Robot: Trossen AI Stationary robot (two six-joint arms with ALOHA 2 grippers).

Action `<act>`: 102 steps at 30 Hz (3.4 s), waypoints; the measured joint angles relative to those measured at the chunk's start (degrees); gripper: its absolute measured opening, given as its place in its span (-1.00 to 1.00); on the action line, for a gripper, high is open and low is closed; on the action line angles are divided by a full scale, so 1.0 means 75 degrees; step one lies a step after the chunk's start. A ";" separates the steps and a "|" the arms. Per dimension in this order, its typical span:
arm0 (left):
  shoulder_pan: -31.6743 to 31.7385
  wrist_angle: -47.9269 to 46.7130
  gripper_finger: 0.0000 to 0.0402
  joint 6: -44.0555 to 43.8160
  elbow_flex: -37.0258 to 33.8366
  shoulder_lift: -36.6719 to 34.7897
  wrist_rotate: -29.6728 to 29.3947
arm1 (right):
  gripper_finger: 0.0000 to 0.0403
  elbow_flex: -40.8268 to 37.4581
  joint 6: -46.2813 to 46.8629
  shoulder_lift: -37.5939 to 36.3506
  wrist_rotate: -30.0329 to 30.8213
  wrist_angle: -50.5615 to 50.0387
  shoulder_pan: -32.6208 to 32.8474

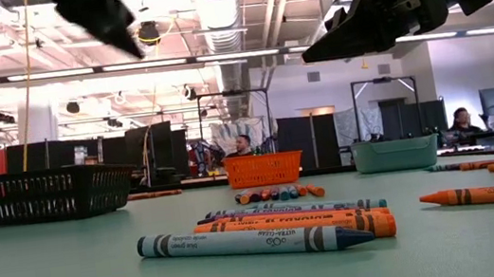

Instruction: Sort crayons

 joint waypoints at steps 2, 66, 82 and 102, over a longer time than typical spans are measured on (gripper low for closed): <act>0.0000 0.0785 -0.66 0.0536 -0.0234 0.0082 0.0031 | -0.63 0.0000 -0.0003 0.0000 0.0000 -0.0044 0.0000; 0.7370 0.1947 -0.66 0.3240 0.0134 0.4185 0.2060 | -0.63 0.0003 -0.0029 0.0000 0.0006 -0.0391 -0.0064; 0.7370 0.0953 -0.66 0.3441 0.0137 0.4183 0.1946 | -0.63 0.0003 -0.0005 0.0000 0.0006 -0.0362 -0.0064; 0.7351 0.0799 -0.97 0.3538 0.0504 0.3812 0.2230 | -0.63 0.0003 -0.0012 0.0000 0.0006 -0.0368 -0.0064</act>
